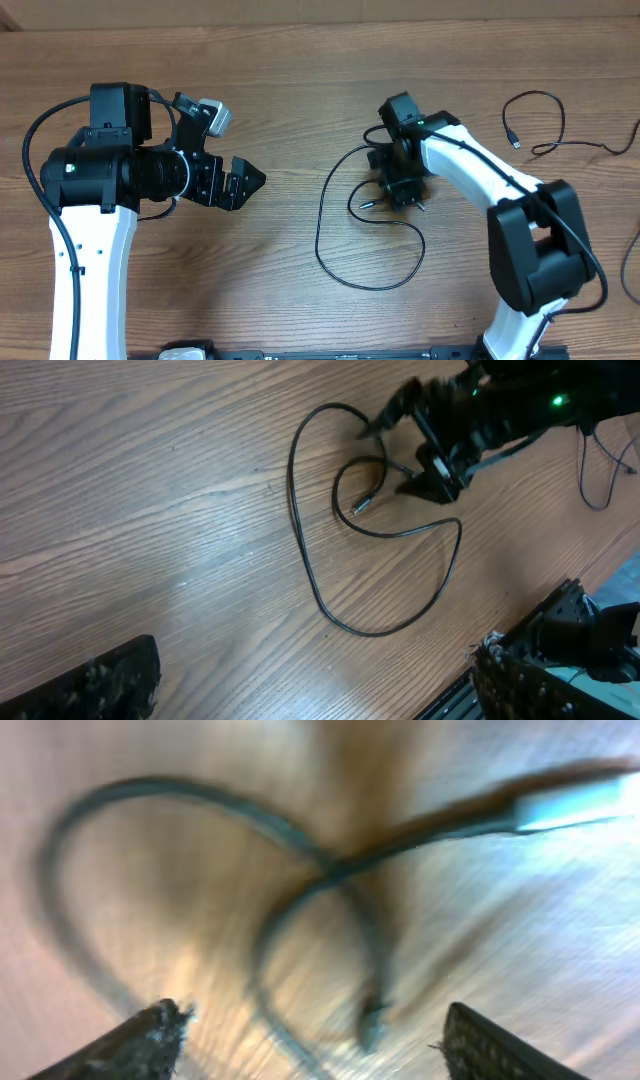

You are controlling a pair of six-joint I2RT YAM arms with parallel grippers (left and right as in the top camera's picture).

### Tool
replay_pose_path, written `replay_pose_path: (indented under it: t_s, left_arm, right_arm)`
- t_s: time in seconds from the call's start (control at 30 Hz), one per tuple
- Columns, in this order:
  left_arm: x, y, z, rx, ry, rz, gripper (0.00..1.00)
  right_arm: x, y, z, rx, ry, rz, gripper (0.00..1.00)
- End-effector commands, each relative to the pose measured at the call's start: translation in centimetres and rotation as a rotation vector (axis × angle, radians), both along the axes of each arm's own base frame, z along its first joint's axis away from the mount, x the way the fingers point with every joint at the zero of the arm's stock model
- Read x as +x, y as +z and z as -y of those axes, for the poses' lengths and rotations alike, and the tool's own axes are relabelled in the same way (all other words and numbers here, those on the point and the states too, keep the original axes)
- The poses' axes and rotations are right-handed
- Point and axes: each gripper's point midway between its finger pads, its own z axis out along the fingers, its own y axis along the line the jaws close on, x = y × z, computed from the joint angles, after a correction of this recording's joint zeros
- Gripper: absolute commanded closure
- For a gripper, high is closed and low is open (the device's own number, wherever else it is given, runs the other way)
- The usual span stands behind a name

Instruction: Untangle cables

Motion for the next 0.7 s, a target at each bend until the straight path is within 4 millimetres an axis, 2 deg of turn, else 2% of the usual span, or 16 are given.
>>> replay_pose_path:
  t_s: [0.0, 0.2, 0.43, 0.47, 0.53, 0.57, 0.6, 0.67]
  left_arm:
    - [0.0, 0.8, -0.1, 0.007, -0.012, 0.039, 0.0]
    - [0.0, 0.8, -0.1, 0.007, -0.012, 0.038, 0.0]
    - [0.0, 0.8, -0.1, 0.007, -0.012, 0.038, 0.01]
    - [0.0, 0.8, -0.1, 0.007, -0.012, 0.039, 0.0]
    - [0.0, 0.8, -0.1, 0.007, -0.012, 0.039, 0.0]
    - [0.0, 0.8, -0.1, 0.007, -0.012, 0.039, 0.01]
    - [0.0, 0.8, -0.1, 0.007, -0.012, 0.039, 0.0]
    - [0.0, 0.8, -0.1, 0.007, -0.012, 0.039, 0.0]
  right_arm:
    - [1.4, 0.6, 0.1, -0.006, -0.025, 0.051, 0.11]
    - [0.5, -2.3, 0.8, -0.061, -0.062, -0.033, 0.11]
    - [-0.5, -4.6, 1.7, -0.121, -0.062, -0.098, 0.14]
    - [-0.6, -5.1, 1.7, -0.122, -0.061, -0.112, 0.23]
    - [-1.1, -6.0, 1.1, -0.104, -0.052, -0.143, 0.61]
    - [-1.5, -6.4, 0.7, -0.093, -0.046, -0.159, 0.86]
    - [-1.8, -6.6, 0.3, -0.081, -0.039, -0.172, 0.96]
    - [-2.3, -6.9, -0.3, -0.076, -0.01, -0.185, 0.96]
